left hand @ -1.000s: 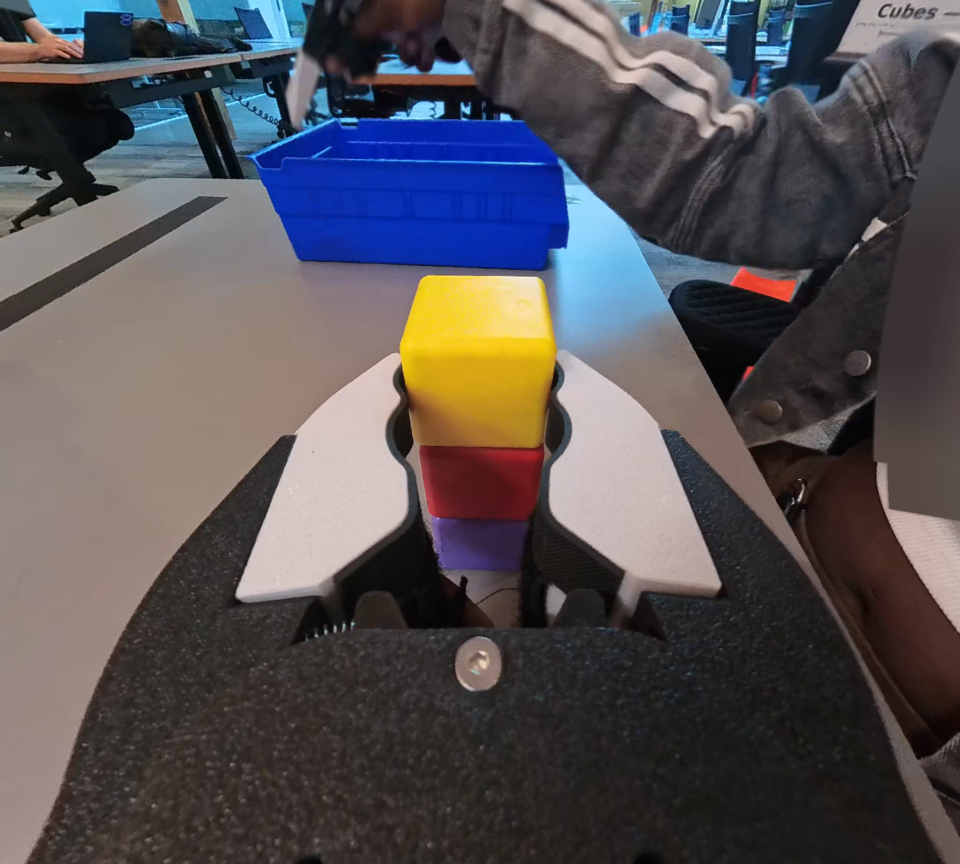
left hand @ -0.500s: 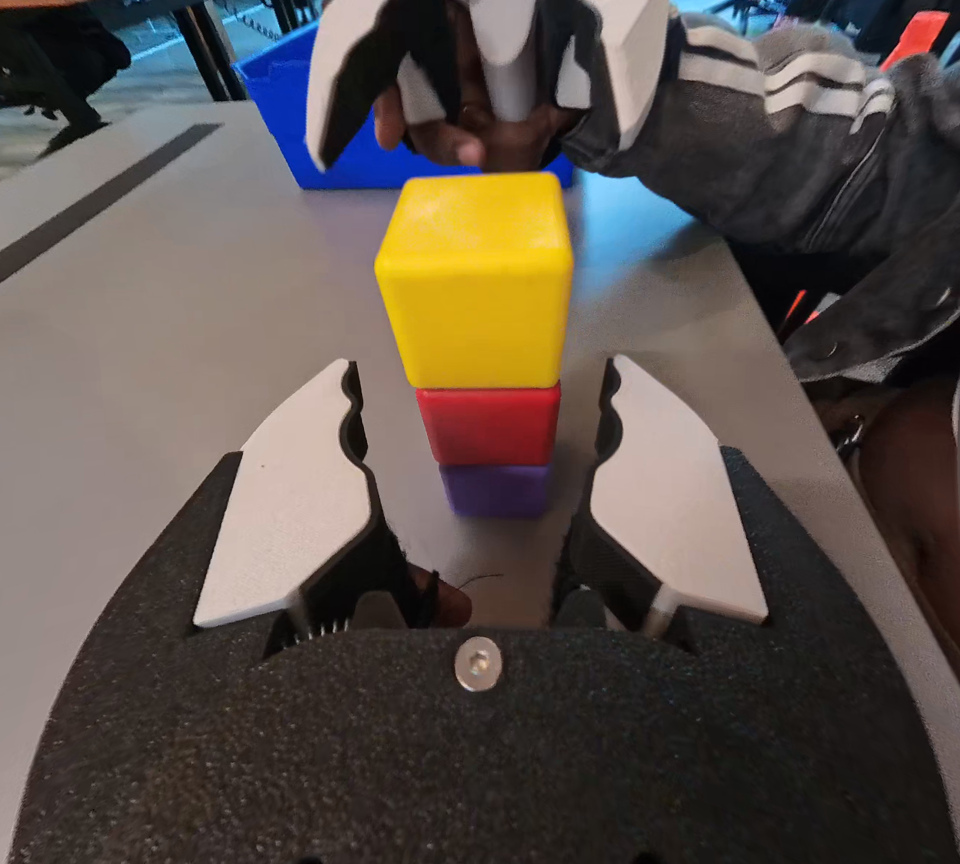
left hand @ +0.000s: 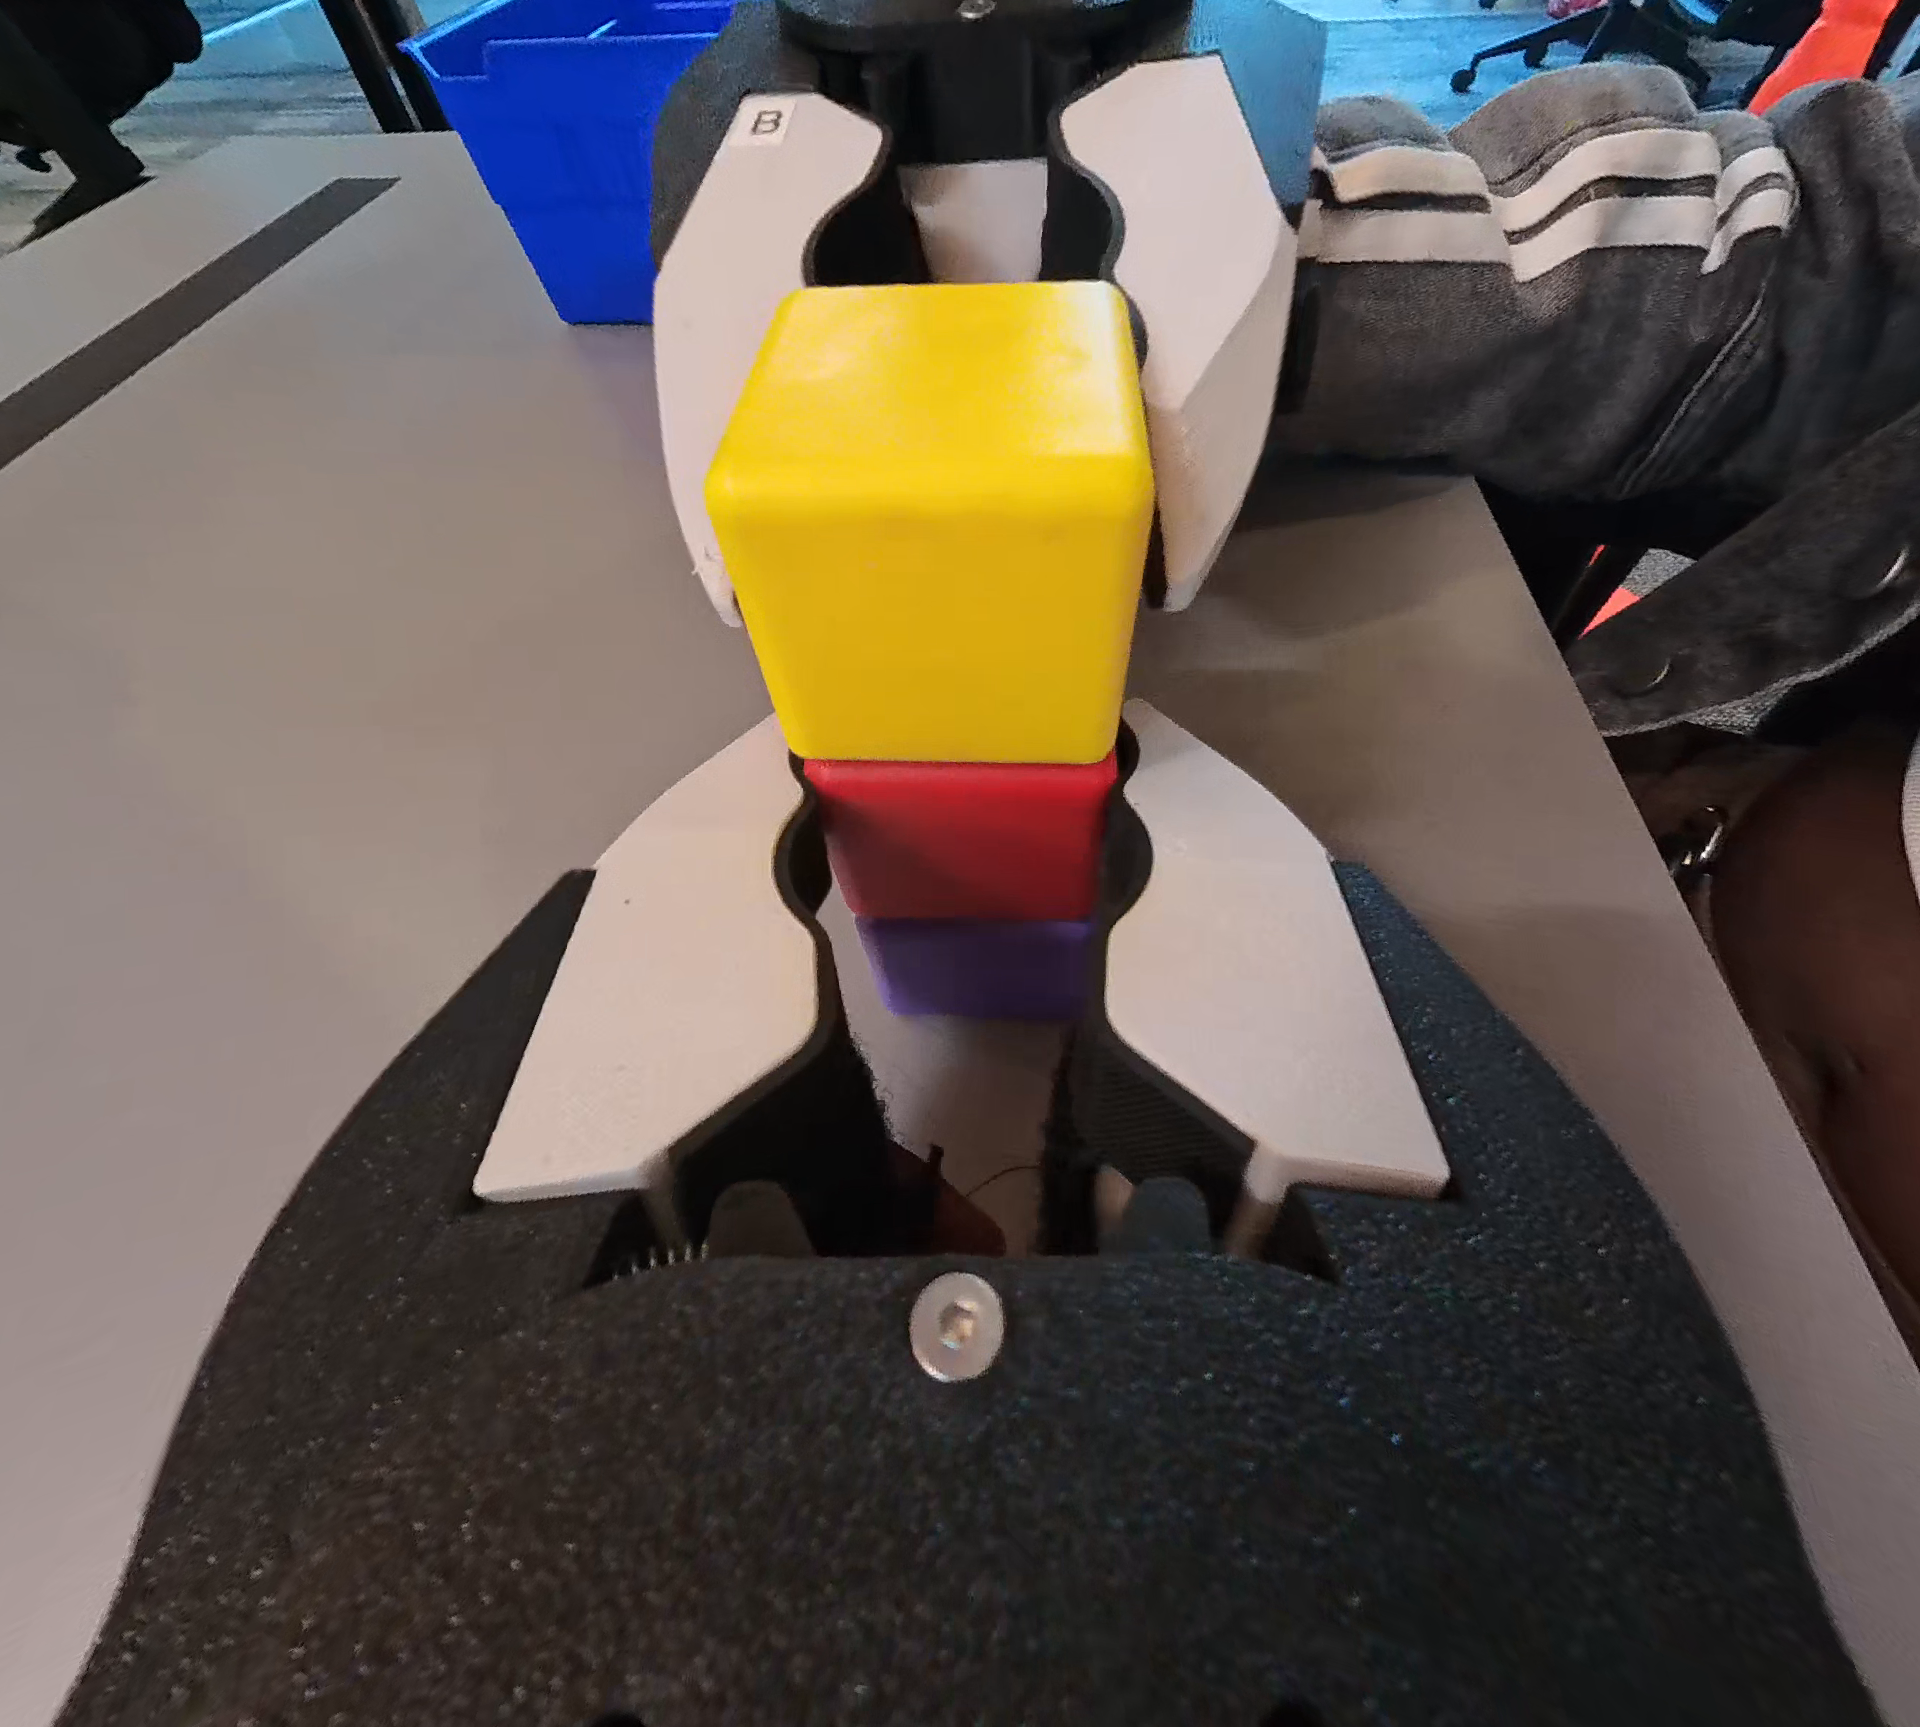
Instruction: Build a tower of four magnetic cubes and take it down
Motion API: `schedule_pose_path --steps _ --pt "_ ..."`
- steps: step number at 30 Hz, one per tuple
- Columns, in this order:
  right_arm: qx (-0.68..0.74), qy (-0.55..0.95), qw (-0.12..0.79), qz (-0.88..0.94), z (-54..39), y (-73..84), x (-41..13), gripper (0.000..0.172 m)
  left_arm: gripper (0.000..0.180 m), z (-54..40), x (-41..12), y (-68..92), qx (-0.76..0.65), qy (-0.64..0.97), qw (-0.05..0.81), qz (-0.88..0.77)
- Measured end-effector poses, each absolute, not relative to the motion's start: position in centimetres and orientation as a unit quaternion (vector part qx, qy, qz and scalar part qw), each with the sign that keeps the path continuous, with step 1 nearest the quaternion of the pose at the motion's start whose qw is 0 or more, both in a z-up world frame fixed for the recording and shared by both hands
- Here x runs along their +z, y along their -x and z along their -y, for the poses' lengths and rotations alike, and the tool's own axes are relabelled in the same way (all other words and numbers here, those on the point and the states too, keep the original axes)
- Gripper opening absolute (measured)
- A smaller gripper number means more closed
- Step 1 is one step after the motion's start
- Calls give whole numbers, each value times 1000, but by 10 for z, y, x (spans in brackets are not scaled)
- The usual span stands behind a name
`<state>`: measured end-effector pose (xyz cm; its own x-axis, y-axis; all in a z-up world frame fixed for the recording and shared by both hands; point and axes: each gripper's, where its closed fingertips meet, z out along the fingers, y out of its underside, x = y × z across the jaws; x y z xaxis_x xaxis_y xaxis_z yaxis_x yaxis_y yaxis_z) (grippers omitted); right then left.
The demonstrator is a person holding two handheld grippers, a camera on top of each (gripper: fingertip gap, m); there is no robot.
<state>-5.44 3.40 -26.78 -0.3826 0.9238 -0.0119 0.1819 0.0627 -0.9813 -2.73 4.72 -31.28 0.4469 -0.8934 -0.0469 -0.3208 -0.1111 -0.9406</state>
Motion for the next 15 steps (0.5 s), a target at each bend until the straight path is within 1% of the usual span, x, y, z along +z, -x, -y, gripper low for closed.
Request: schedule_pose_path --steps 7,8,12,15 --pt "522 429 366 640 -35 49 -266 49 49 -46 -313 26 -291 691 494 -441" --pt "531 423 378 629 -36 47 -258 49 49 -45 -314 26 -291 691 493 -442" --pt "606 400 434 533 -50 18 -197 49 49 -46 -313 27 -290 692 493 -442" --pt "553 436 476 527 -56 -1 -170 49 49 -46 -314 26 -288 692 492 -442"
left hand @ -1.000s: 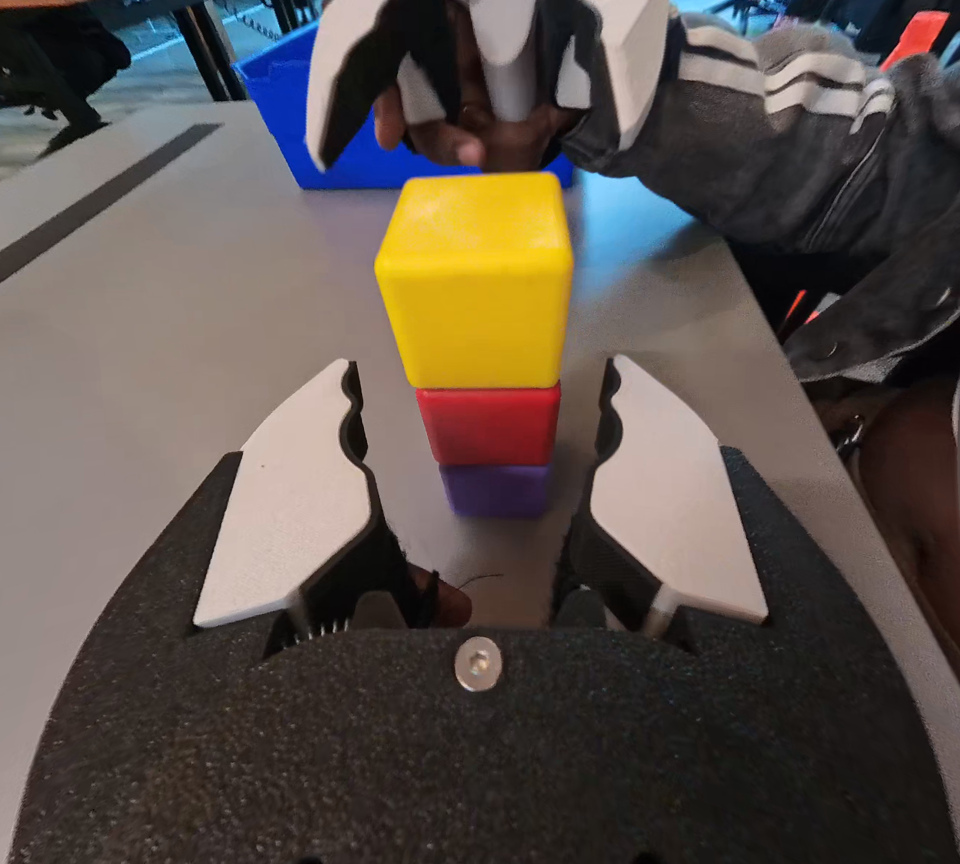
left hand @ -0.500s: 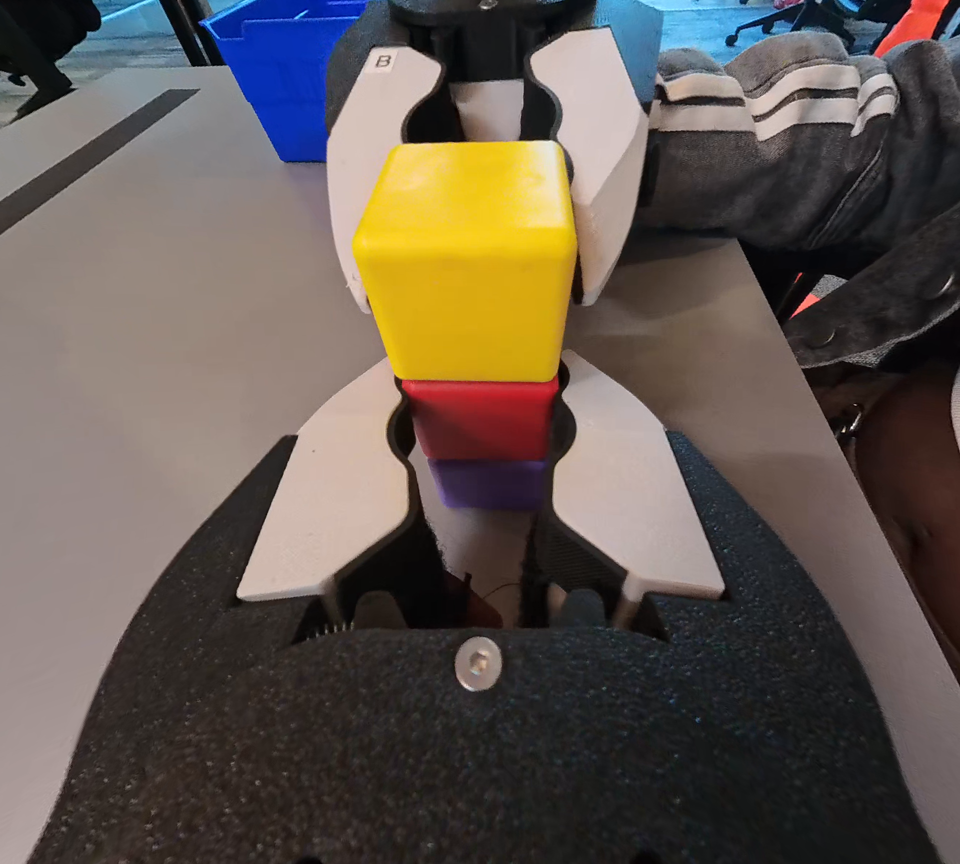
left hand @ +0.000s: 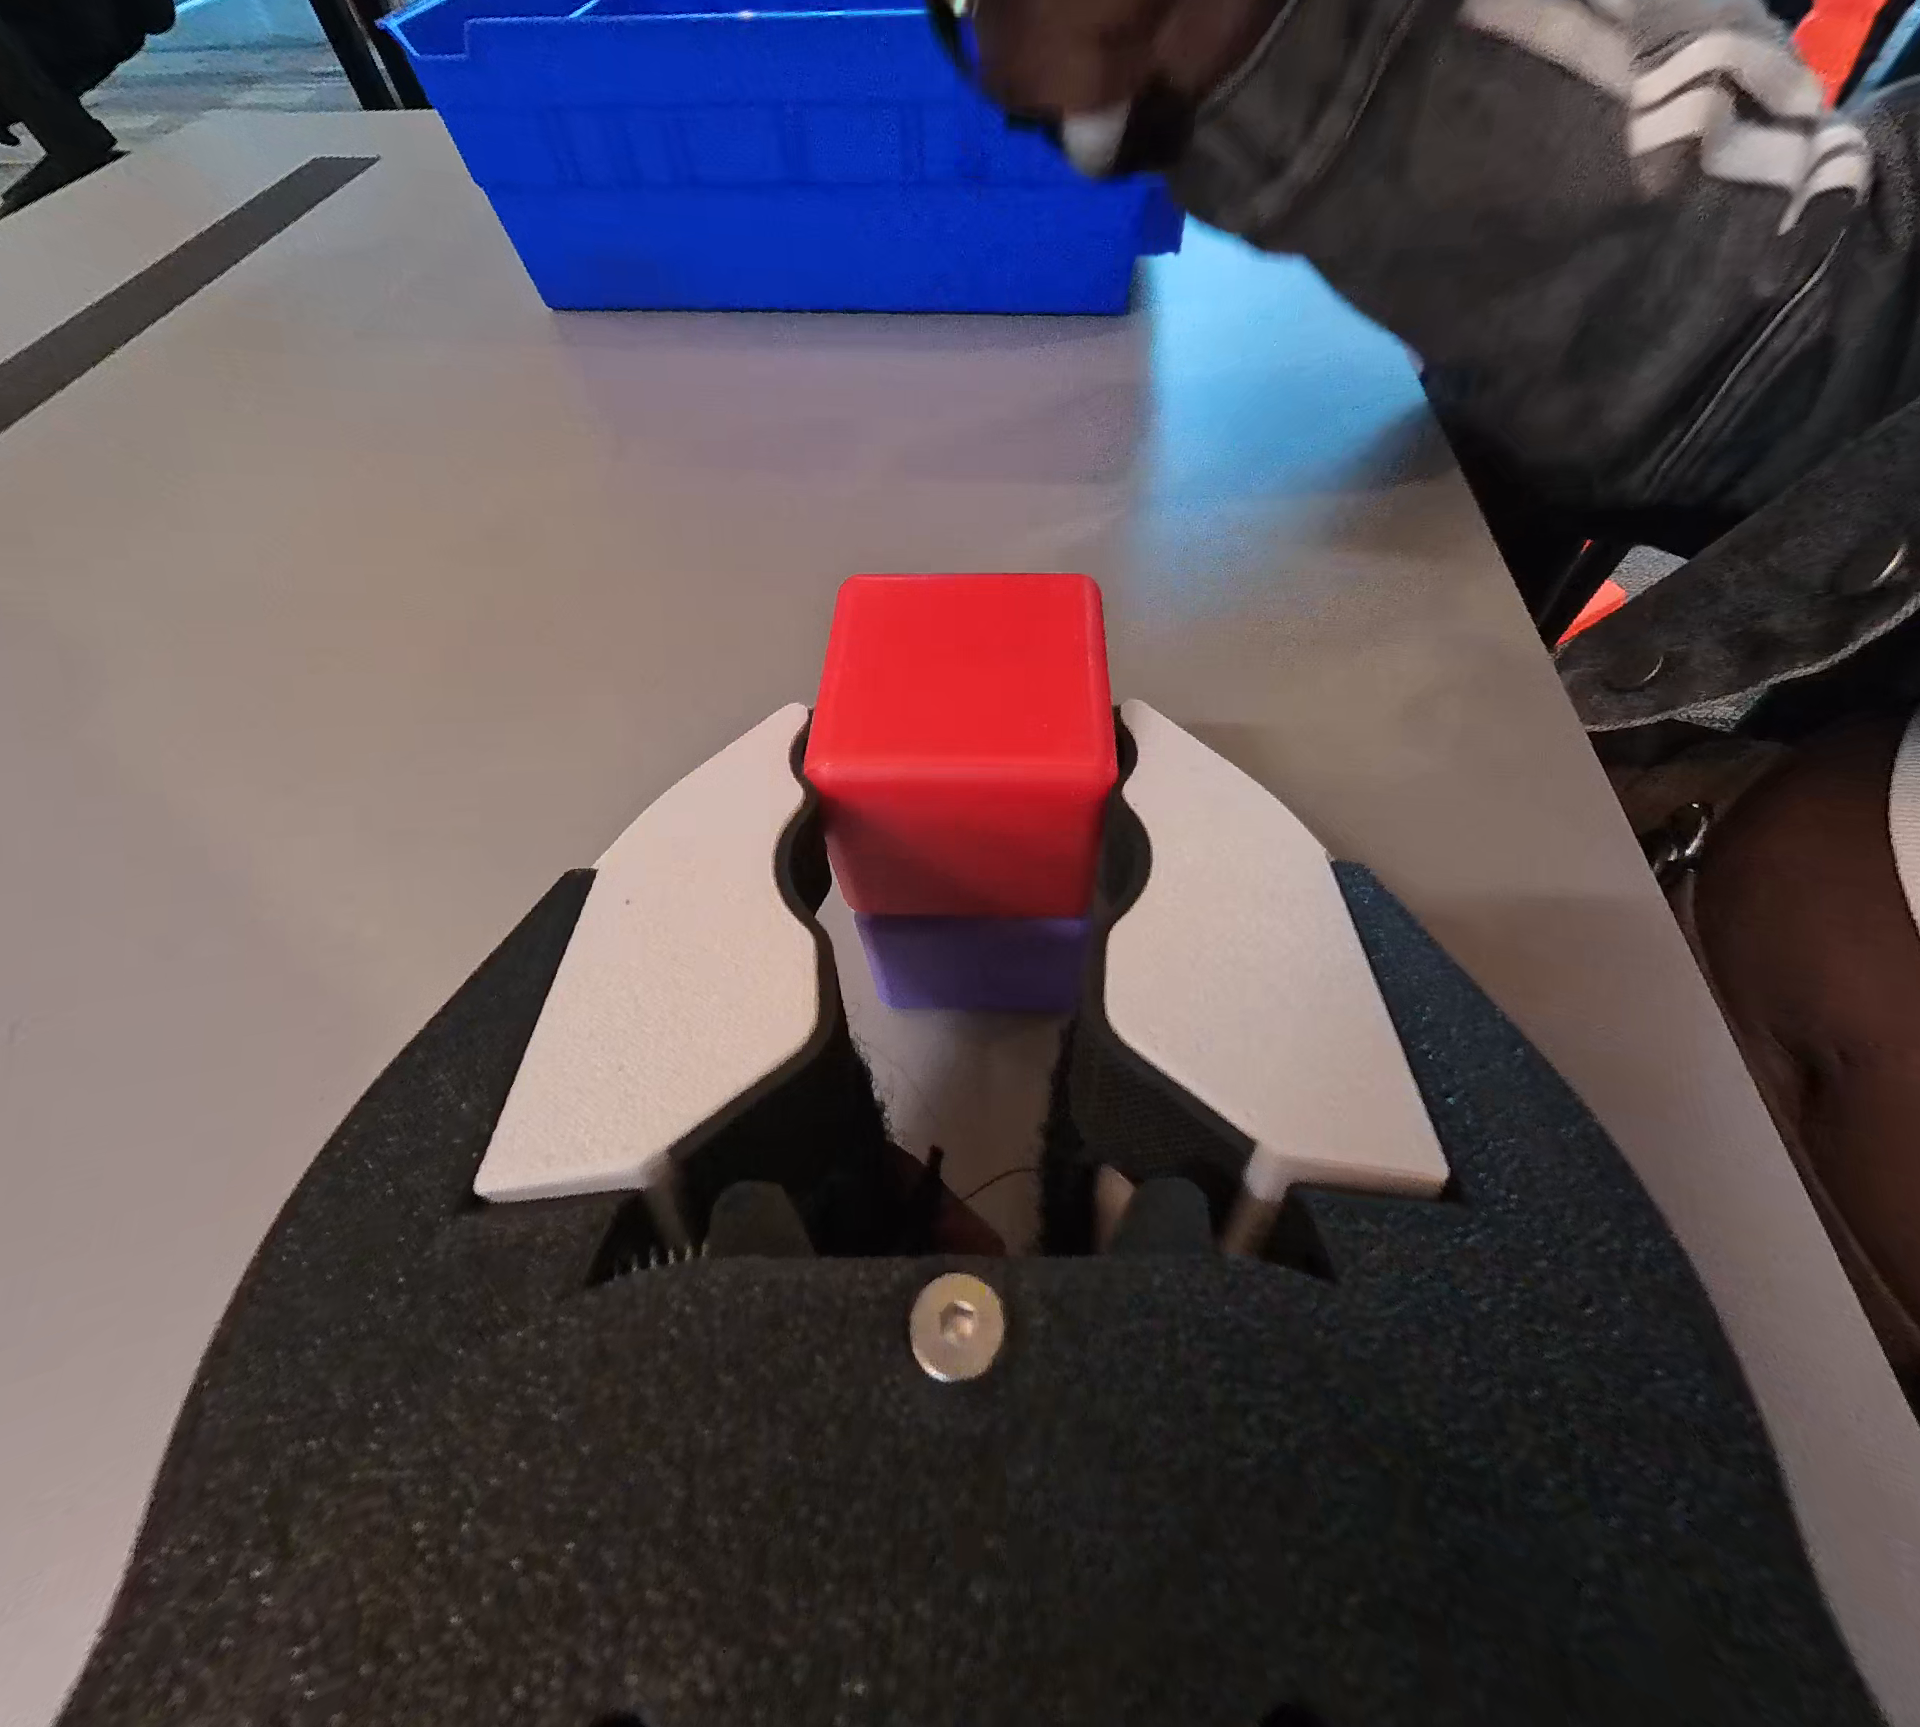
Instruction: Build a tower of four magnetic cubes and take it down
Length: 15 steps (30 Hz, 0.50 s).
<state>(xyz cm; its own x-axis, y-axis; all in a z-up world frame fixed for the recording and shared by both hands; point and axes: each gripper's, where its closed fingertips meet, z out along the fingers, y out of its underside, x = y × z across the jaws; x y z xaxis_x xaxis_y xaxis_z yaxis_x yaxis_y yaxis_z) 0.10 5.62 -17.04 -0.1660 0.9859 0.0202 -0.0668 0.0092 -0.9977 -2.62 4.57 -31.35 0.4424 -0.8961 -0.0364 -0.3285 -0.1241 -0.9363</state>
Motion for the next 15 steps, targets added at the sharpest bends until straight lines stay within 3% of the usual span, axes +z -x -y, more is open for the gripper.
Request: schedule_pose_path --steps 3,8,11,15 --pt "473 492 507 526 -73 -32 -141 49 50 -46 -314 26 -286 693 491 -443" --pt "346 665 454 482 -140 -116 -126 49 50 -46 -314 27 -284 695 490 -443" --pt "202 782 407 427 -201 -180 -151 49 50 -46 -314 26 -285 694 490 -443" --pt "66 890 259 369 -248 -248 -215 49 50 -46 -314 26 -284 693 490 -446"
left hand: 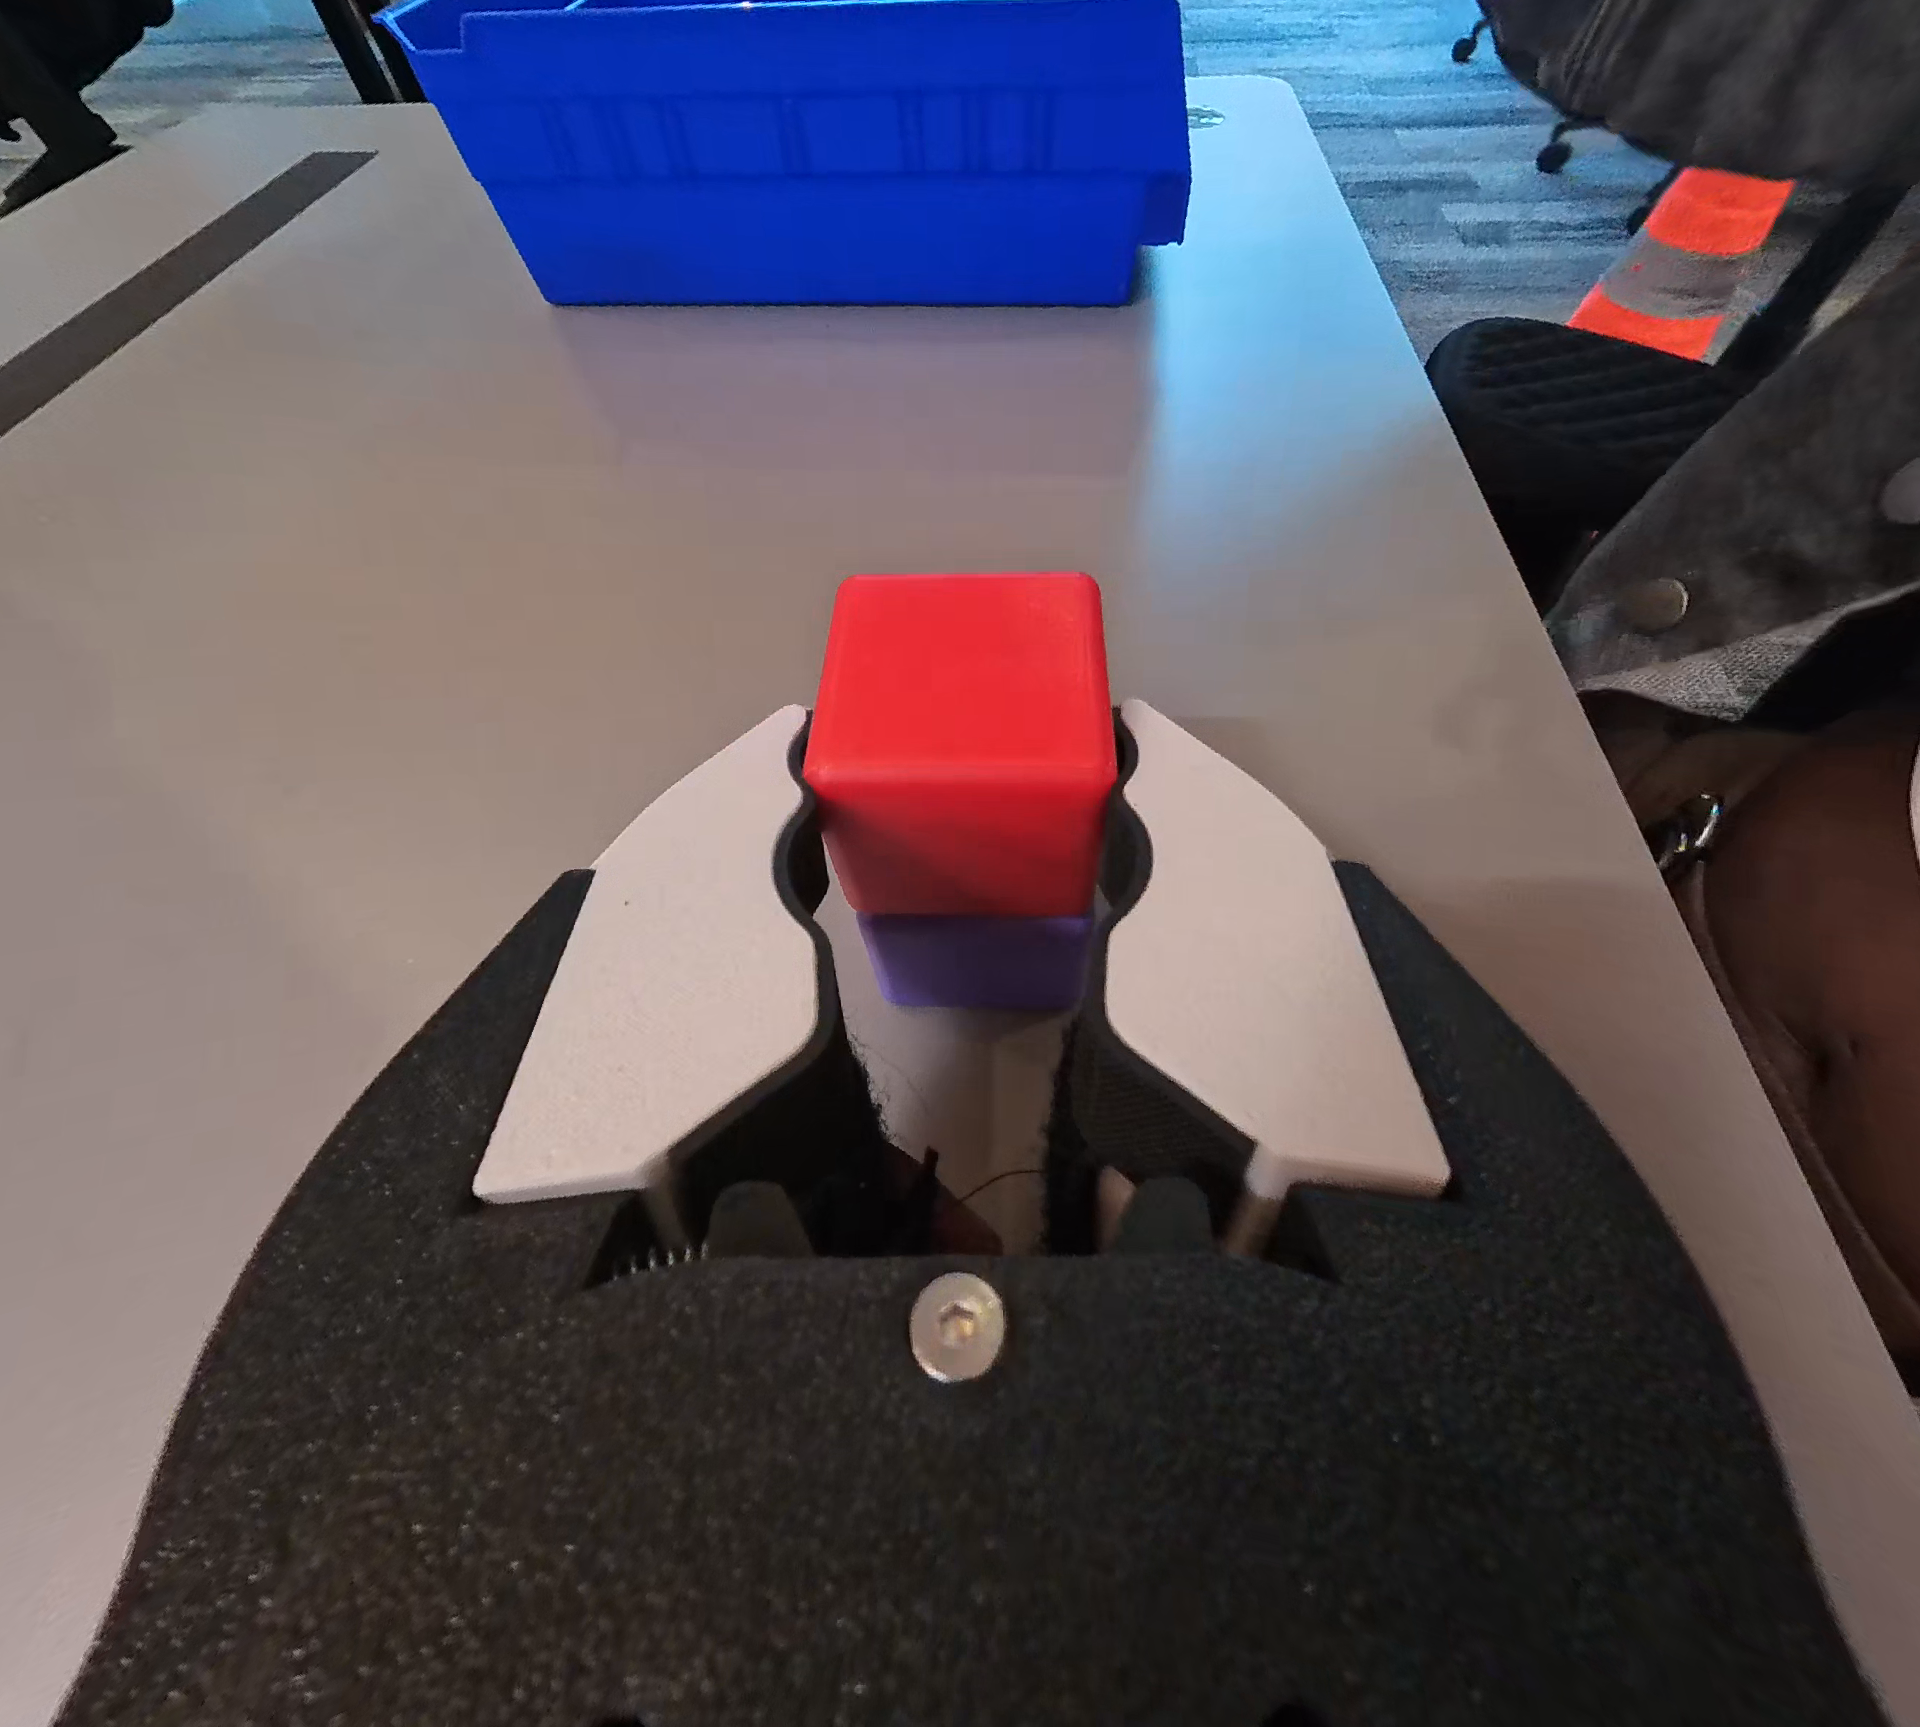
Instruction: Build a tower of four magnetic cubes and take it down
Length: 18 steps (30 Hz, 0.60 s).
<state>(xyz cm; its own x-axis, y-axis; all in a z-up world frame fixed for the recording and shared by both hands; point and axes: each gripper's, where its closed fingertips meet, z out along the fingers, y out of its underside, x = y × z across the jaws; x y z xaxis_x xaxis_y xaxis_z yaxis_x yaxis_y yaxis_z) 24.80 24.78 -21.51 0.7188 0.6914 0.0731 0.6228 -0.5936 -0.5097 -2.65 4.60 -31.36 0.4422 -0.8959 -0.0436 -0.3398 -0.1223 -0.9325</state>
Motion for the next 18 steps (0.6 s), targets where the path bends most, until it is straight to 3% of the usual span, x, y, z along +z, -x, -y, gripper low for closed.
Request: schedule_pose_path --steps 7,18 --pt "-15 944 48 327 -277 -298 -318 50 50 -46 -313 26 -286 690 493 -445" --pt "-30 953 -37 300 -284 -315 -356 50 50 -46 -313 26 -289 689 492 -447"
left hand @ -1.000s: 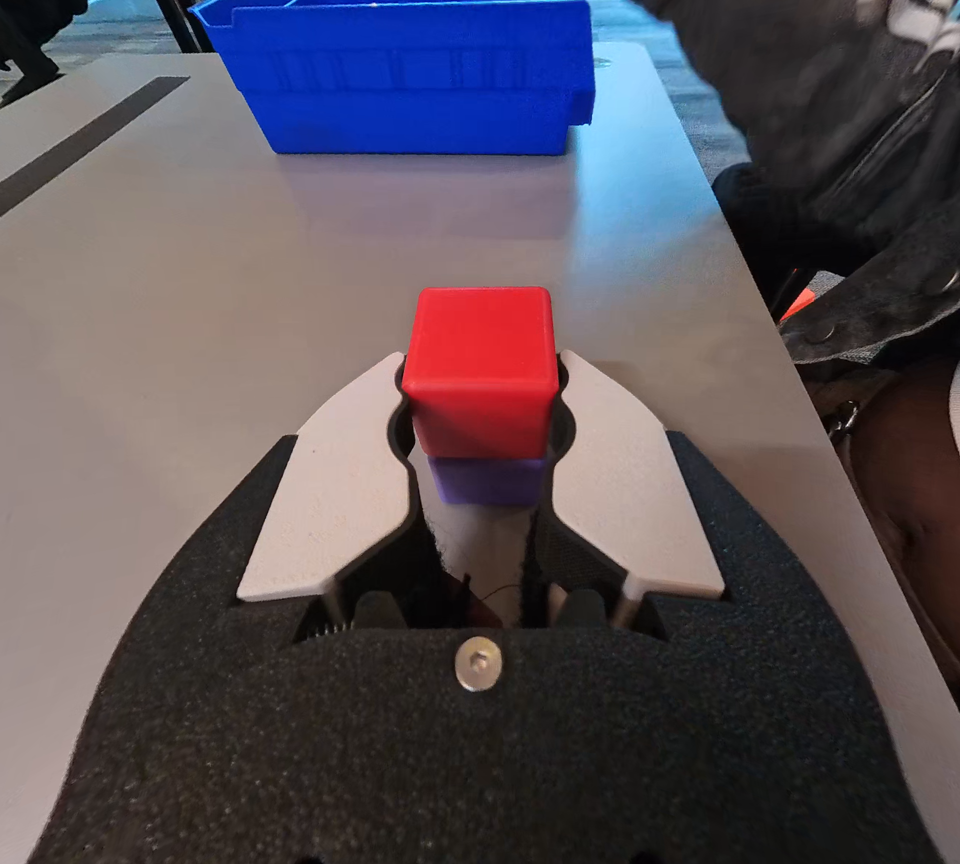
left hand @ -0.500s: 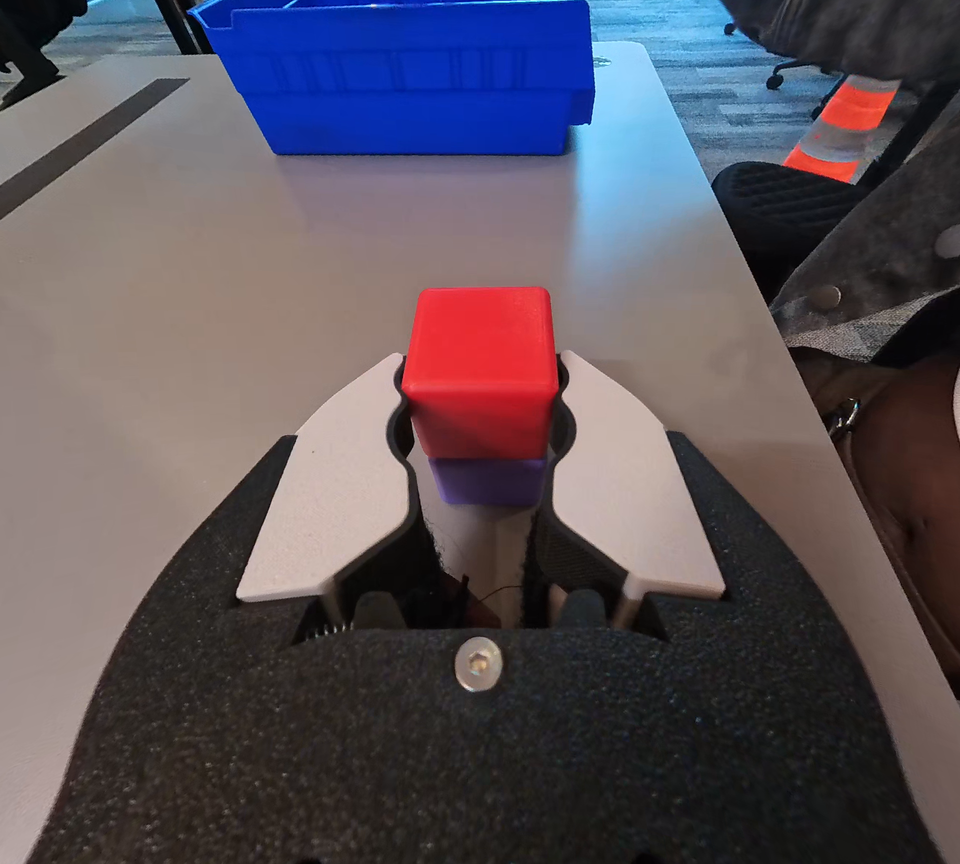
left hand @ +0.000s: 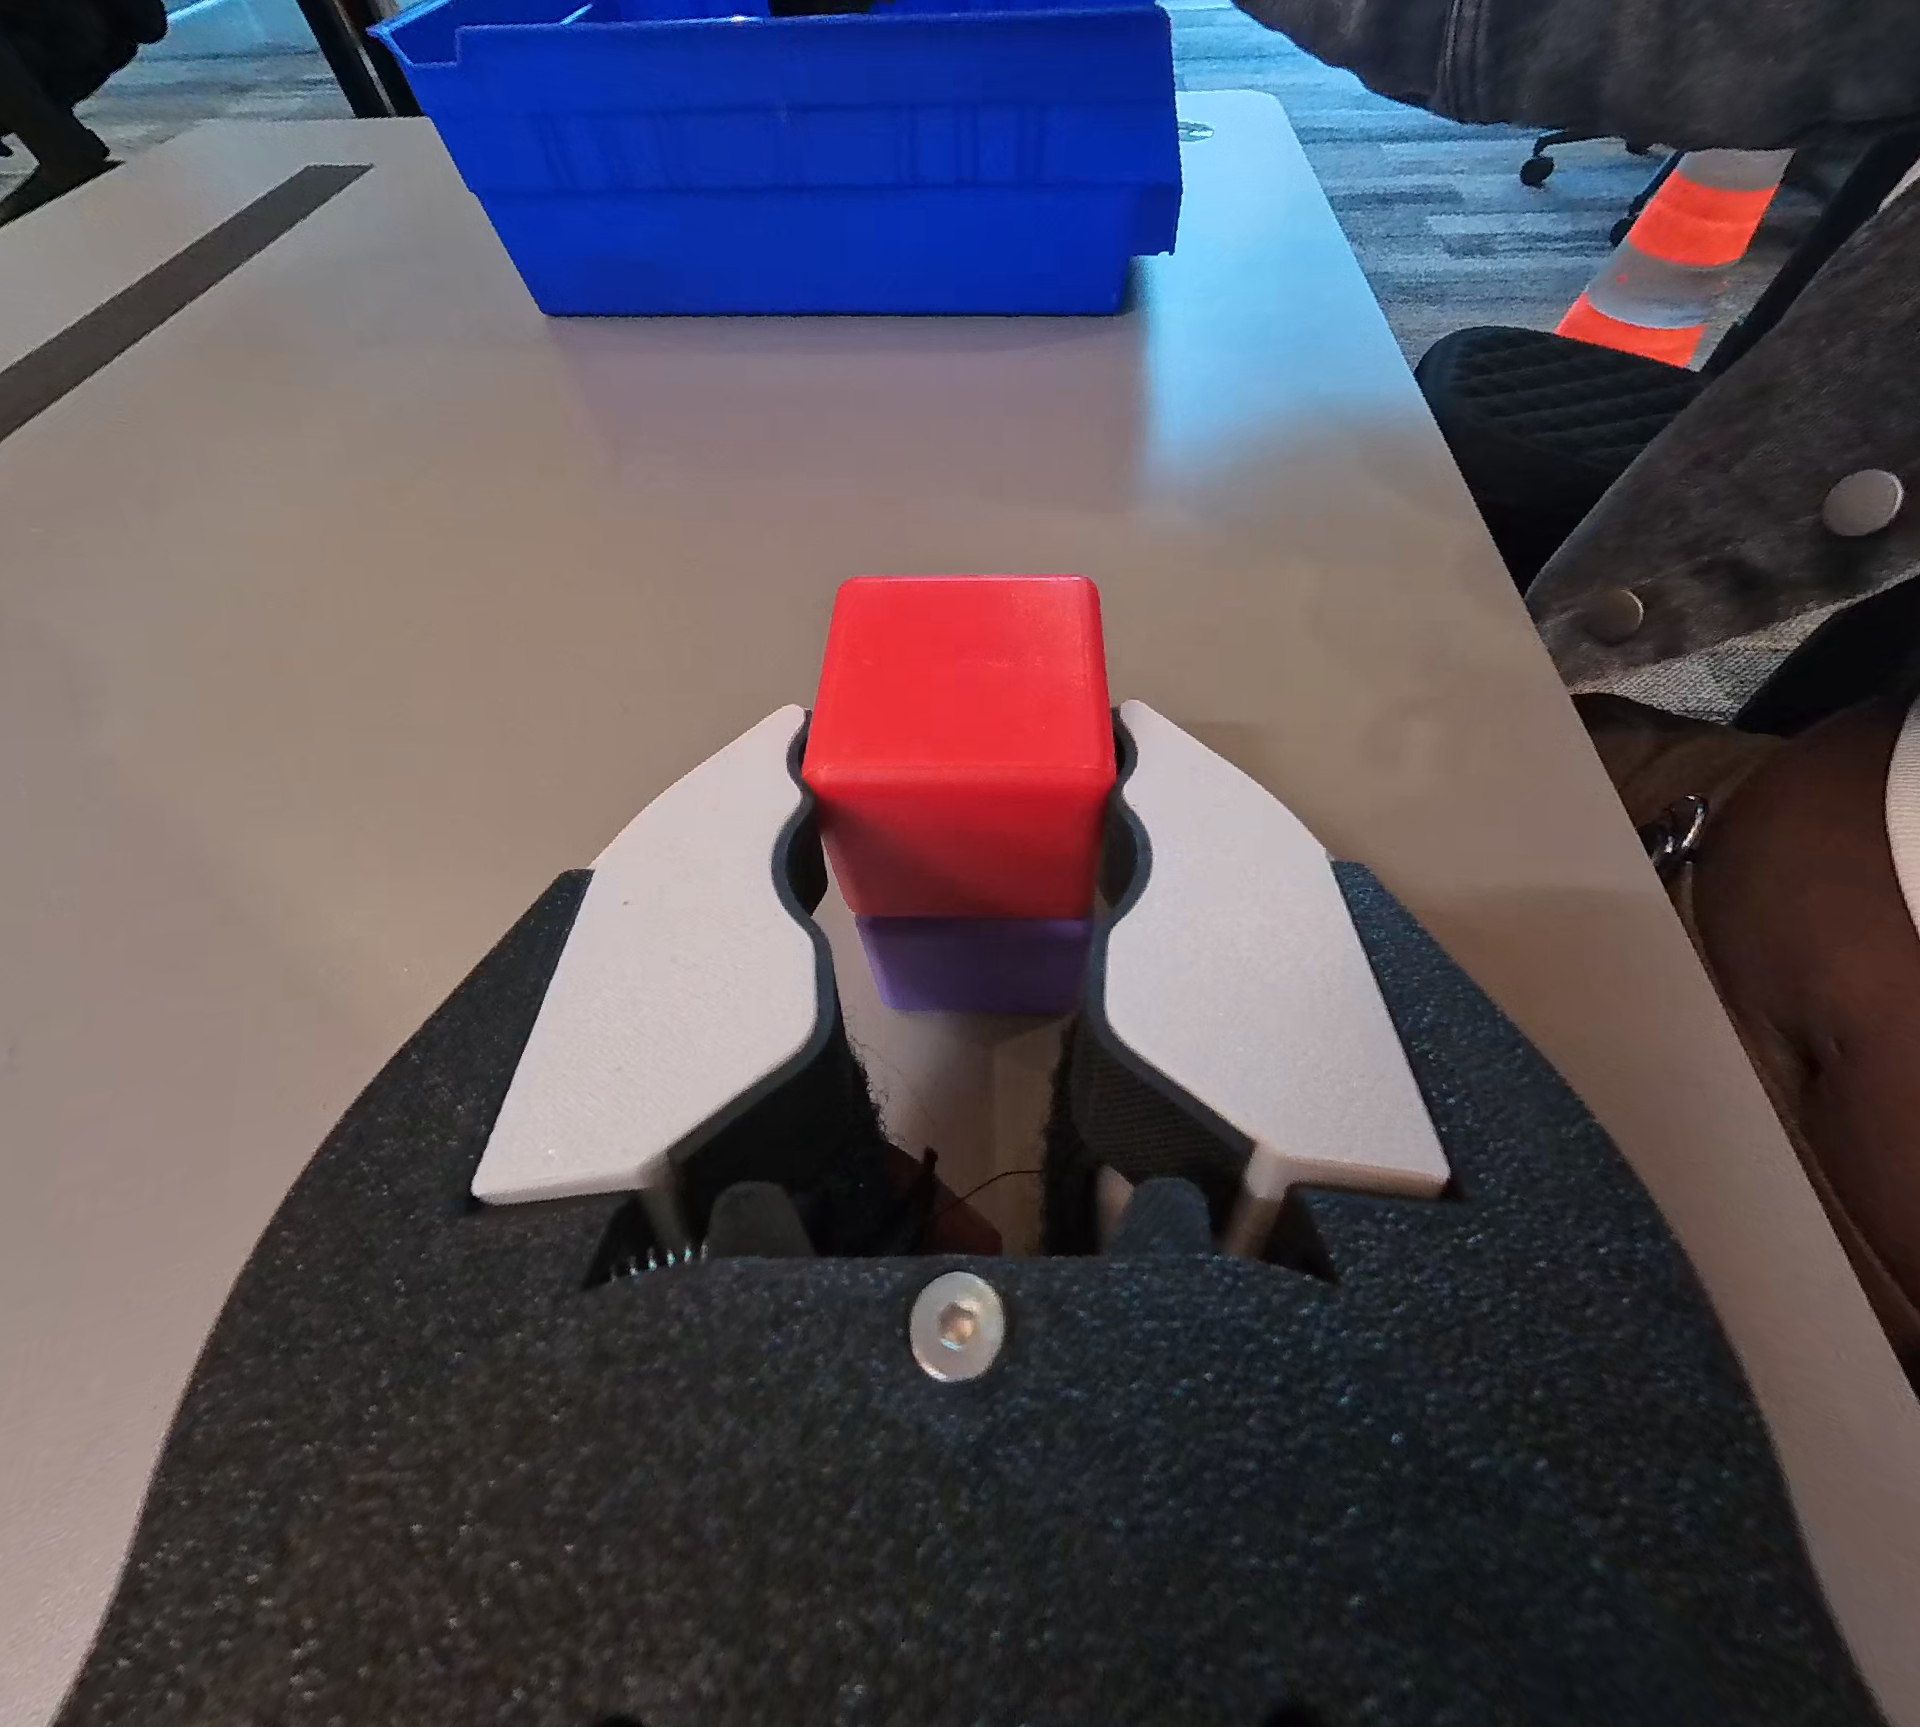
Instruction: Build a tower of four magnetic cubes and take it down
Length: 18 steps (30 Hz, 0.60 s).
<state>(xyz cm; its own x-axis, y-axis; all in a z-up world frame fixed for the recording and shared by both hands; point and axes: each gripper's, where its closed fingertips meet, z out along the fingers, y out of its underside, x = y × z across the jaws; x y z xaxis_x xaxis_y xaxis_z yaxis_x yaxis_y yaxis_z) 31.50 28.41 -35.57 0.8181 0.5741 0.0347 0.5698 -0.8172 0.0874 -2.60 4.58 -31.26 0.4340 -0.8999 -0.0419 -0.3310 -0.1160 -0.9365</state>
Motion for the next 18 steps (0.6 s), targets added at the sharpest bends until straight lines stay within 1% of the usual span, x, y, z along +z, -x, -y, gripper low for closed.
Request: schedule_pose_path --steps 3,4,5,7,9,11,13,14,16,18 --pt "40 -953 37 -299 -285 -317 -360 50 50 -45 -313 26 -290 688 491 -449" --pt "46 -955 30 -292 -286 -318 -359 52 50 -44 -313 26 -291 688 489 -451" --pt "48 -957 18 -285 -286 -317 -355 61 56 -43 -314 26 -293 688 484 -455" --pt "39 -958 -43 -281 -287 -305 -336 75 73 -42 -317 27 -290 693 476 -456" --pt "12 -942 -149 -299 -286 -275 -302 80 81 -40 -319 28 -284 697 471 -461" --pt "-50 -894 -276 -350 -273 -221 -259 79 85 -38 -326 30 -275 707 455 -467" --pt "-153 -813 -368 -426 -234 -157 -219 74 85 -38 -335 30 -263 720 434 -474" --pt "-215 -765 -392 -465 -206 -126 -204 73 85 -38 -338 31 -255 725 427 -477" --pt "-327 -664 -409 -534 -147 -72 -189 69 84 -38 -342 31 -244 728 422 -482" --pt "-390 -575 -385 -607 -95 -33 -203 67 79 -38 -344 31 -240 731 418 -483"
